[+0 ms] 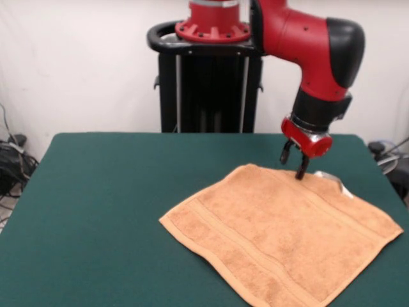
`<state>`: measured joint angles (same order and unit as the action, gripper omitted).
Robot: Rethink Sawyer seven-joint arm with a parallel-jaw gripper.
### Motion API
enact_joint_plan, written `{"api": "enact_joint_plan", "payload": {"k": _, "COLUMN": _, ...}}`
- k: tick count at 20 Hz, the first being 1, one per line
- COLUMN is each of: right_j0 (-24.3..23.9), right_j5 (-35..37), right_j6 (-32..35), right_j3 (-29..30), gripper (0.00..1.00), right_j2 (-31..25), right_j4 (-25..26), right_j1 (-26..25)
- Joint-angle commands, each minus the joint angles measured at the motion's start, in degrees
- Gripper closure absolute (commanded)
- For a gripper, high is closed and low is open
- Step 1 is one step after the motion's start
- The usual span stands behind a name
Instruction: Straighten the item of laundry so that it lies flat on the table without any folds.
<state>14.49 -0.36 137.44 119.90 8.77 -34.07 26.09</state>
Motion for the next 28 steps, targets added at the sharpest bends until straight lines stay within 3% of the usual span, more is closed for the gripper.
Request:
{"api": "enact_joint_plan", "payload": {"k": 1, "right_j0": -0.5, "right_j5": 0.4, "right_j6": 11.2, "right_j3": -0.7, "gripper": 0.00, "right_j2": -4.7, "right_j4": -1.7, "right_j1": -2.6}}
{"api": "enact_joint_plan", "payload": {"k": 6, "right_j0": -2.4, "right_j5": -5.1, "right_j6": 11.5, "right_j3": -2.3, "gripper": 0.00, "right_j2": -6.4, "right_j4": -0.2, "right_j1": -6.1}}
{"api": "enact_joint_plan", "payload": {"k": 13, "right_j0": -0.3, "right_j5": -4.4, "right_j6": 9.0, "right_j3": -3.9, "gripper": 0.00, "right_j2": -3.8, "right_j4": -0.5, "right_j1": -7.6}}
{"api": "enact_joint_plan", "payload": {"k": 21, "right_j0": -2.3, "right_j5": -4.0, "right_j6": 8.4, "right_j3": -4.0, "gripper": 0.00, "right_j2": -5.8, "right_j4": 1.0, "right_j1": -7.8}}
{"api": "enact_joint_plan", "payload": {"k": 25, "right_j0": -0.1, "right_j5": -2.5, "right_j6": 3.9, "right_j3": -6.3, "gripper": 0.00, "right_j2": -2.5, "right_j4": 3.1, "right_j1": -7.8}}
{"api": "enact_joint_plan", "payload": {"k": 26, "right_j0": -0.1, "right_j5": -2.4, "right_j6": 3.3, "right_j3": -6.5, "gripper": 1.00, "right_j2": -2.3, "right_j4": 3.5, "right_j1": -7.7}}
{"api": "enact_joint_plan", "payload": {"k": 28, "right_j0": -0.6, "right_j5": -2.2, "right_j6": 3.5, "right_j3": -6.4, "gripper": 1.00, "right_j2": -2.7, "right_j4": 4.0, "right_j1": -6.8}}
